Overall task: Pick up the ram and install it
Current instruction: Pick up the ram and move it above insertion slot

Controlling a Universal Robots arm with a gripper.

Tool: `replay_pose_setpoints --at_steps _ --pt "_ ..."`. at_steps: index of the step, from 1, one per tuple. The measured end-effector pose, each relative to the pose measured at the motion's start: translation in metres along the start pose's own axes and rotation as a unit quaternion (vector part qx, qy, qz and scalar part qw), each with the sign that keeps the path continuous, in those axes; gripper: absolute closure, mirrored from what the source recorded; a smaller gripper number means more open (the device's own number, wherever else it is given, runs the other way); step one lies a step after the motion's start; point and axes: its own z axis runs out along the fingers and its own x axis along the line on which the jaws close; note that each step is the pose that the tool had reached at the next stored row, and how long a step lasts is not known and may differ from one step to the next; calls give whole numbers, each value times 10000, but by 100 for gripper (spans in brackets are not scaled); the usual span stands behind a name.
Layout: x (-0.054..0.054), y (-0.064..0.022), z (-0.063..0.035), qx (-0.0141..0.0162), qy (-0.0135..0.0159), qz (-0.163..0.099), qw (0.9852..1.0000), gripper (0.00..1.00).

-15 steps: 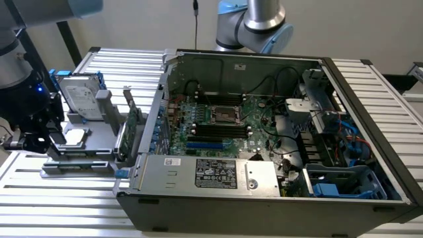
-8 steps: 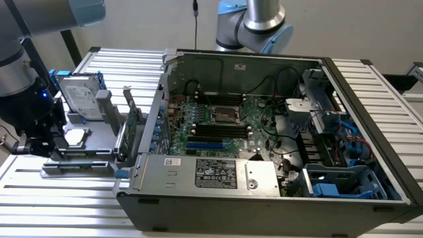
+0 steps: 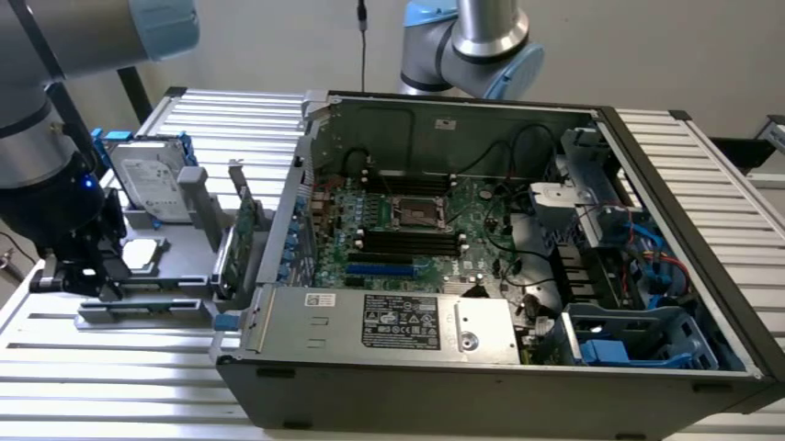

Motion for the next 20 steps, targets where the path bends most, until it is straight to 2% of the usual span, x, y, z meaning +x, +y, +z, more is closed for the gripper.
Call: replay_pose_setpoints --at_steps 13,20 --pt "5 -1 66 0 -1 27 10000 62" --pt "12 -3 166 0 -1 39 10000 62"
